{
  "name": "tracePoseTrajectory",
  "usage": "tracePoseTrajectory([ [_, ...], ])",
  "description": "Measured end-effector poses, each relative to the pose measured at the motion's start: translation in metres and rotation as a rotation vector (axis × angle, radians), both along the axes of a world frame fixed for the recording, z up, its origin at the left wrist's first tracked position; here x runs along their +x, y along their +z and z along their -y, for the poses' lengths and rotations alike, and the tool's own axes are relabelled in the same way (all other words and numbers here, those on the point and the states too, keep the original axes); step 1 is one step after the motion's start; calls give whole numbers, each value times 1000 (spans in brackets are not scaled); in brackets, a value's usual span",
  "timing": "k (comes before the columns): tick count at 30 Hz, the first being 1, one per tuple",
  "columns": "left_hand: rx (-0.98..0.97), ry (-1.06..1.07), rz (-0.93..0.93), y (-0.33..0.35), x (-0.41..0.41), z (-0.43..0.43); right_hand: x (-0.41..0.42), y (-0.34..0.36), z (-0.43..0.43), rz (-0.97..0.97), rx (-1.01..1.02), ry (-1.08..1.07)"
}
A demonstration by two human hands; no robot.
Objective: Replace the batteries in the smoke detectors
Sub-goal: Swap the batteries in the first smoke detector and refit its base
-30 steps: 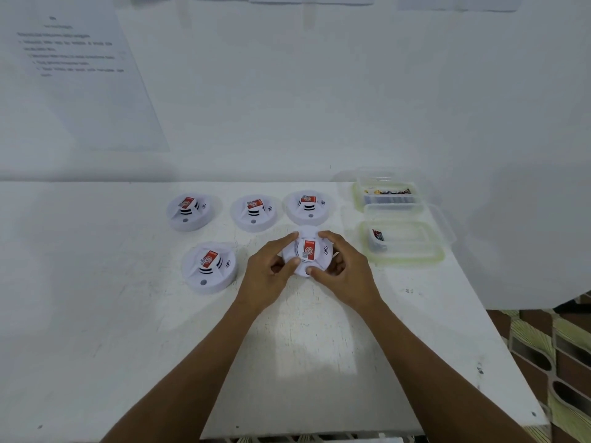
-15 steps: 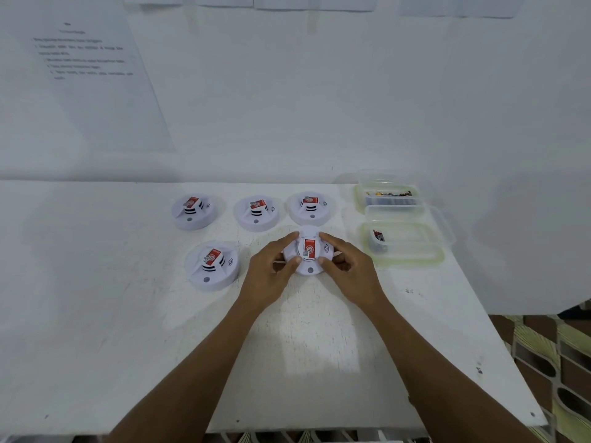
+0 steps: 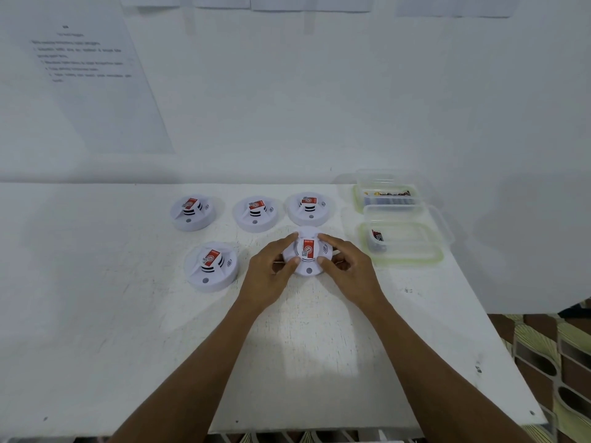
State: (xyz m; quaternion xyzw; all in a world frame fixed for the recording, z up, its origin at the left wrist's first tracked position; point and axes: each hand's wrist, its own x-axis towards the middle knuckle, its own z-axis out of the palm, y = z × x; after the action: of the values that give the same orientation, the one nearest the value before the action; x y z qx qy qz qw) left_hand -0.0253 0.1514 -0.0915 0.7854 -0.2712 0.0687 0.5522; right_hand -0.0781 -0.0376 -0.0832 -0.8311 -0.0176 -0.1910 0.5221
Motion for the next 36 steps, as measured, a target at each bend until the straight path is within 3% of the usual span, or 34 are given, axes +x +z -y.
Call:
tracePoseTrajectory([
  [36,27,30,41,0,1,0,-1,0,1,10,-5,-13],
])
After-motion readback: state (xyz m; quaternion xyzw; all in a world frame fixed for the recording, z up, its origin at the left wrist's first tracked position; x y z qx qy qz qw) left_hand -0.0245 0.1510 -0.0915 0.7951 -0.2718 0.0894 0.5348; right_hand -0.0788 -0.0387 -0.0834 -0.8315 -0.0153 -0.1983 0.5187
